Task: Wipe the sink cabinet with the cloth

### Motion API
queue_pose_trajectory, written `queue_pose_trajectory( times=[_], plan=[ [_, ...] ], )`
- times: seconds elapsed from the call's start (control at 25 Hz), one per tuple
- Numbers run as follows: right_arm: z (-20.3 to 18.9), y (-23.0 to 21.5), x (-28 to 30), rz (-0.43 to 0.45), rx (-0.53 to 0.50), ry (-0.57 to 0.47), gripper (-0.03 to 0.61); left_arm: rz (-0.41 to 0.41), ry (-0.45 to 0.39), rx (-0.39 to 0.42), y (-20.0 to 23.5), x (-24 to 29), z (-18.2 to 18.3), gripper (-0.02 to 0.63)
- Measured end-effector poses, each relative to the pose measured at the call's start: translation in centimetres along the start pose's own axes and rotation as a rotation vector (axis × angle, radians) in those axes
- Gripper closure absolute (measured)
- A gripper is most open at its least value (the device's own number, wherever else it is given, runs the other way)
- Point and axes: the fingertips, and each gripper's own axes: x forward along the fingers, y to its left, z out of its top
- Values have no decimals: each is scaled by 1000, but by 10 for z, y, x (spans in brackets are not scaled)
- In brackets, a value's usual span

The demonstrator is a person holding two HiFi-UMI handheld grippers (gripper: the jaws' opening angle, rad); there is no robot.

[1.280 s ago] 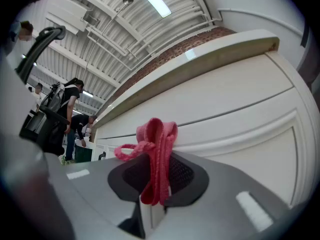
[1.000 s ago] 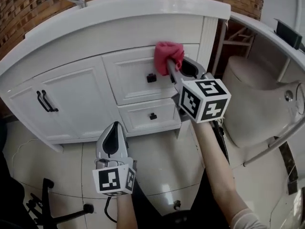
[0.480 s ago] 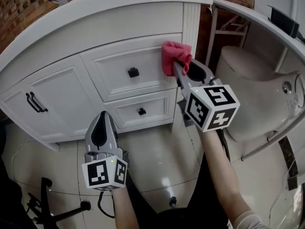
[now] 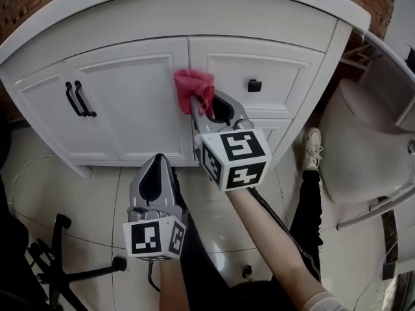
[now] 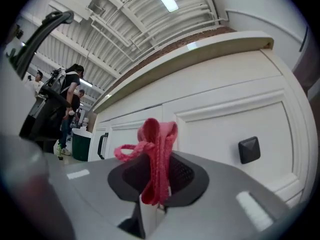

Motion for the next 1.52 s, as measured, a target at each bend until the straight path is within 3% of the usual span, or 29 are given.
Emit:
queue_pose_trajectory(
  times=[0.2, 0.36, 0.56, 0.72, 0.92, 1.04, 1.2, 1.36, 1.52],
  plan=[
    [0, -27, -10, -57, -9, 2, 517, -37, -5, -6, -13, 9, 0, 598],
    [15, -87, -48, -172, -14, -46, 517, -88, -10, -12, -47, 23, -3, 598],
    [16, -164, -90, -274, -89, -19, 517, -144, 0, -15, -101, 40, -11, 598],
    [14, -236, -127, -359, -76, -18, 517, -183, 14, 4, -137, 54, -20, 600],
    [2, -278, -161, -440, -48, -3, 517, -191, 30, 6, -155, 64, -28, 598],
    [7, -246, -162, -383, -21, -43, 517, -179, 33, 30, -147, 63, -32, 598],
    [-8, -153, -118, -231, 77, -80, 517, -111, 51, 18, -98, 51, -46, 598],
    [-52, -66, -57, -61, 137, -6, 517, -15, 88, 29, -42, 29, -47, 598],
    [-87, -5, -12, 64, 62, 76, 517, 56, 93, 32, 7, 16, -55, 598]
  ],
)
